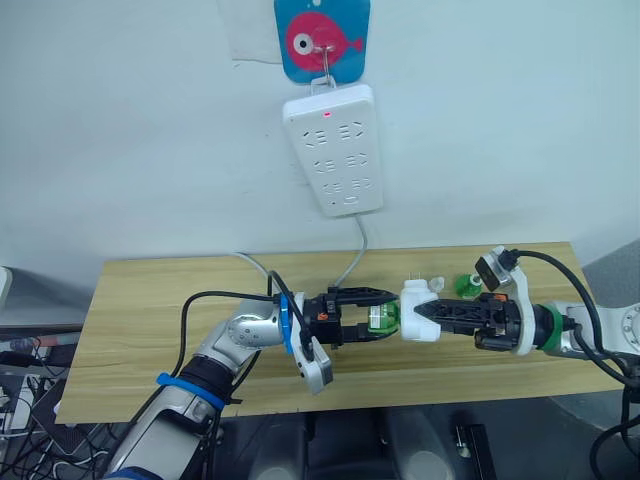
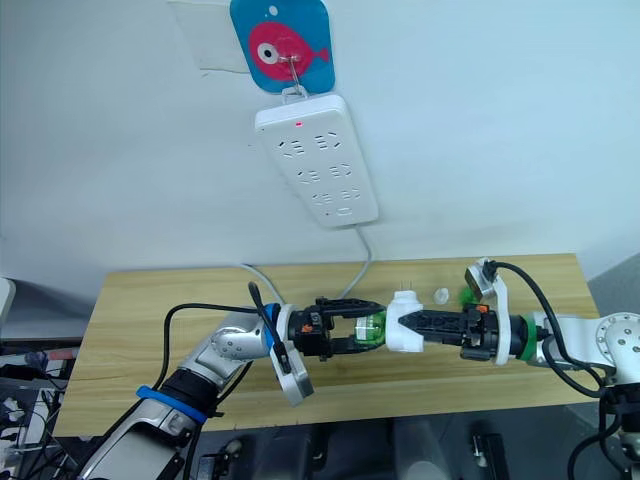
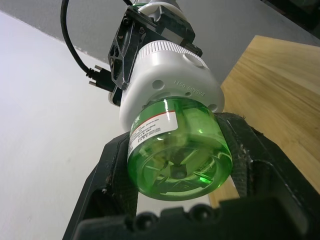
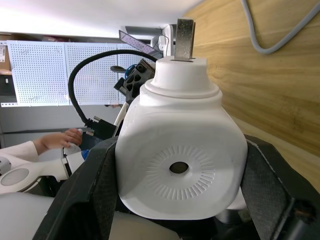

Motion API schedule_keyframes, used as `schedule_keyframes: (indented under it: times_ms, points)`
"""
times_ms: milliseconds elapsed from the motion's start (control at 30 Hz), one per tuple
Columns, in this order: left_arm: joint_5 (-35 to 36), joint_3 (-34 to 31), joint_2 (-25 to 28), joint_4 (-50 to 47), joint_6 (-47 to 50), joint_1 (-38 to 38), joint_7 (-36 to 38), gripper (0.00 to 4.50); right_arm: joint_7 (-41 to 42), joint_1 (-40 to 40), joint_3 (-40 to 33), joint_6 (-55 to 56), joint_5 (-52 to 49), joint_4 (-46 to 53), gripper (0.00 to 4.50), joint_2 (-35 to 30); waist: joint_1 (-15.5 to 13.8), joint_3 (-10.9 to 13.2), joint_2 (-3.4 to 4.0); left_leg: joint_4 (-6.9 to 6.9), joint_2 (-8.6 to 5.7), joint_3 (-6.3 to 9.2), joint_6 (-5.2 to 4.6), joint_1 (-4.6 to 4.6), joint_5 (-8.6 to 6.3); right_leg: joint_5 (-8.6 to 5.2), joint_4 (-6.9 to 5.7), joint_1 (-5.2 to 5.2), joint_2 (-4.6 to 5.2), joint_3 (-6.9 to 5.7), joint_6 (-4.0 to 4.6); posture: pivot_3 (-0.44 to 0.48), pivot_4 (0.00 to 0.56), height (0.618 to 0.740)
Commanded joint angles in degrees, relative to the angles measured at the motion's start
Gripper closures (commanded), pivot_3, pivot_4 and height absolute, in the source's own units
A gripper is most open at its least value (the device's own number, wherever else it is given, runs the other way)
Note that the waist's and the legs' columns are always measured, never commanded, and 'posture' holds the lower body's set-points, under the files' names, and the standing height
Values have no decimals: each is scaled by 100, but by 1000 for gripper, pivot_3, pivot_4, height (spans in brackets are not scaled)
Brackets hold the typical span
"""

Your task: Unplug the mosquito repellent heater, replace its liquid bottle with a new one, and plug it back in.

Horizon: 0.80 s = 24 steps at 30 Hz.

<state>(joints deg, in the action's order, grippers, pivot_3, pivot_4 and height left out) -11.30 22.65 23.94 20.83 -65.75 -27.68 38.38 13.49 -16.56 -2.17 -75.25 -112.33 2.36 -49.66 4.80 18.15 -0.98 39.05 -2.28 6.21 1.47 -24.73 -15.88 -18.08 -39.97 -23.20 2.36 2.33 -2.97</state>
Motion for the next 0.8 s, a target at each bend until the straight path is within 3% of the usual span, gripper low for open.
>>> schedule_keyframes:
  times_ms: [33, 200, 300, 633, 800]
  points:
    - [343, 298, 14, -294, 168, 60, 82, 2228, -114, -85, -134, 1, -67, 53, 1503, 49, 1, 0, 0, 0, 0, 1, 0, 0, 0, 0, 0, 0, 0, 0, 0, -115, 323, 740]
    - [878, 496, 157, -550, 637, 134, 355, 638, -179, -193, -167, -64, -67, -63, 1504, 55, 4, 0, 0, 0, 0, 4, 0, 0, 0, 0, 1, 0, 1, 5, 0, -115, 323, 740]
    - [1082, 499, 238, -870, 1084, 193, 509, 0, -354, -232, -212, -43, -67, -142, 1504, 49, 4, 0, 0, 0, 1, 8, 0, 0, 0, 0, 1, 0, 2, 8, 0, -114, 322, 740]
    - [1349, 282, 809, -2853, 4417, 708, 963, 0, -1398, -259, -225, 252, -67, 91, 1504, -173, 14, 0, 1, -1, 0, 10, 0, -1, 0, 0, 2, 0, 2, 11, 0, -108, 318, 740]
    - [1135, 300, 682, -3447, 6225, 694, 864, 0, -2268, -331, 27, 592, -67, 925, 1504, -417, 13, -1, 2, -1, -1, 9, 0, -1, 0, 0, 2, 0, 0, 6, 0, -105, 310, 740]
